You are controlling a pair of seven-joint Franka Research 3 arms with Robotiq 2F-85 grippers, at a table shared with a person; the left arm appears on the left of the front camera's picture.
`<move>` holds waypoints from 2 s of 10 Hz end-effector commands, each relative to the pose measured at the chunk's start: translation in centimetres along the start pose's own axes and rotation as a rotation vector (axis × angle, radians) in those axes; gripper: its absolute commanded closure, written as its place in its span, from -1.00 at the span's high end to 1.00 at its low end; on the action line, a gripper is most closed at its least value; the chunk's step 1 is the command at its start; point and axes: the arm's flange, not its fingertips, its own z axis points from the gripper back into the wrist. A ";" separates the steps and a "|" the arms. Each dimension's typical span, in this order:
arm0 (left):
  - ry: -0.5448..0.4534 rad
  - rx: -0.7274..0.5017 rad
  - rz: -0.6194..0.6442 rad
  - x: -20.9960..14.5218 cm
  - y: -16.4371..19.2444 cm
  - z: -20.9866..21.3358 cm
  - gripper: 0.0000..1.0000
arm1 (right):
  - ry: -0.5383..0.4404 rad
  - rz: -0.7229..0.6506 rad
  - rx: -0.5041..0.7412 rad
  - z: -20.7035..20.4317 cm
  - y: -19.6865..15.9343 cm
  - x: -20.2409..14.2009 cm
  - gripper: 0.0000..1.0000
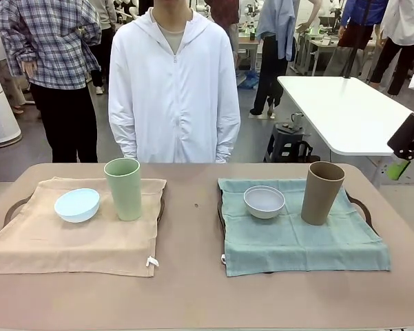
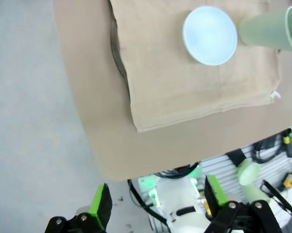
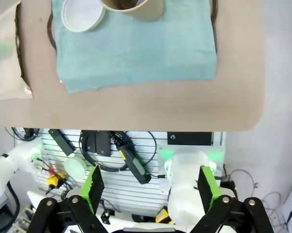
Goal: Set up a tray with a mat and arrange the tableware.
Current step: Place the Picnic Bowl and Reusable plastic cup back onto the Handle tray in front of the human's position.
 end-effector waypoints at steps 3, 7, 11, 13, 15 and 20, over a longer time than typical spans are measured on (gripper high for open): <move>-0.094 -0.304 -0.040 -3.1 5.1 3.1 1.00 | -0.006 0.041 0.466 2.5 -10.4 -2.0 1.00; -0.101 -0.737 0.014 -4.3 14.0 3.9 1.00 | -0.100 -0.052 0.798 2.8 -20.5 -5.2 1.00; -0.172 -0.946 0.063 -6.8 20.3 4.4 1.00 | -0.224 -0.072 1.096 1.4 -27.7 -9.5 1.00; -0.188 -1.027 0.063 -7.2 21.2 3.8 1.00 | -0.274 -0.082 1.190 0.7 -29.5 -10.8 1.00; -0.217 -1.126 0.077 -7.8 22.5 3.5 1.00 | -0.310 -0.069 1.244 0.5 -30.0 -11.7 1.00; -0.200 -1.145 0.113 -6.3 20.0 -0.3 1.00 | -0.303 -0.090 1.231 0.1 -29.8 -11.7 1.00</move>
